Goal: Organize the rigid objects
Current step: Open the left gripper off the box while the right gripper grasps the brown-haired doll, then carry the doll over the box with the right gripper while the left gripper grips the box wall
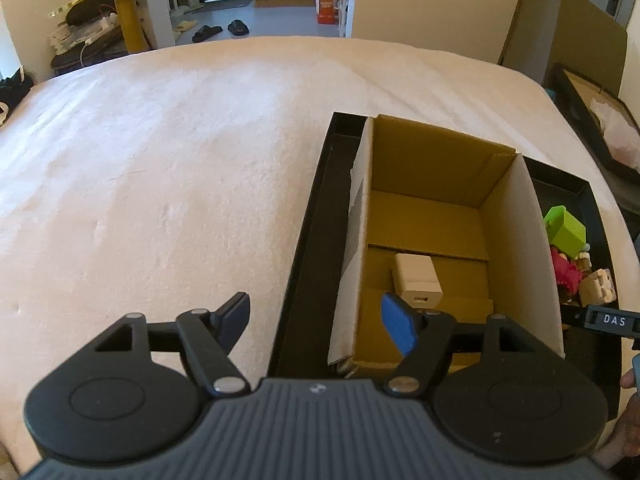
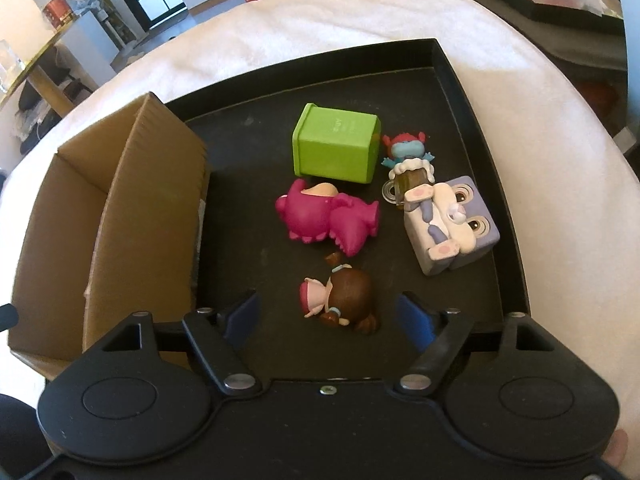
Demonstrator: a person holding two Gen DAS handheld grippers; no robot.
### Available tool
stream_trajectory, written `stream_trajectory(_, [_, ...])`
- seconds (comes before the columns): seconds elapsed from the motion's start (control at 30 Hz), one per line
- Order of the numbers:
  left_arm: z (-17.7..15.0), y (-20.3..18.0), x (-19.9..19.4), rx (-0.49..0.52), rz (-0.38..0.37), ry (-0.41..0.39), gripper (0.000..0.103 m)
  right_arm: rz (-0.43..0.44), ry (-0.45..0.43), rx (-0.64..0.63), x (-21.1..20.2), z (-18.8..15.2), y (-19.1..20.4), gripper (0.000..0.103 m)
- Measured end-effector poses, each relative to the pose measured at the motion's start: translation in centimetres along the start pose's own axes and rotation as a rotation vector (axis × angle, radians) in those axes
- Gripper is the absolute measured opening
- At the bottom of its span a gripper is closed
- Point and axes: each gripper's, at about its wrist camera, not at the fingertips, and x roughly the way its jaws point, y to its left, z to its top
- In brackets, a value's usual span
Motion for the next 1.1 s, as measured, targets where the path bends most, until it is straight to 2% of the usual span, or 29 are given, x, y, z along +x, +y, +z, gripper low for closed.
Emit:
stream_trajectory(0.27, [0.1,-0.8,0.1,0.024,0.010,-0.001,0.071,-0.020,0.010,0.005,1.7,-0.3,0.0,0.076])
stream_trajectory(0.3, [0.2,-0.7,0.1,0.021,0.008,0.000,0.071,-0.027,0.003,-0.009,1.7,-0.4,0.2,0.072])
stream_trajectory(0.37, [0.2,-0.7,0.2,0.012,0.008,0.002,0.071,-0.056,-0.014,-0.062,1.6,-0.6,0.8,0.047])
stream_trajectory(0.4, [0.2,-0.7,0.2,0.008,0.011,0.004,0.071,-0.082,-0.030,-0.098,1.5,-0.7,1.2,0.043])
stream_trajectory(0.87, [0.5,0.1,0.2,-0.047,-0.004,-0.004,0.071,-0.044,-0.040,-0.121,-1.0,-1.2,2.2,0.042])
stream_trajectory(1.1, [0.4,0.5,0.1,-0.059,-0.023,-0.016,0.071,-0.042,-0.049,-0.117,-1.9,-0.2,2.4,0.042])
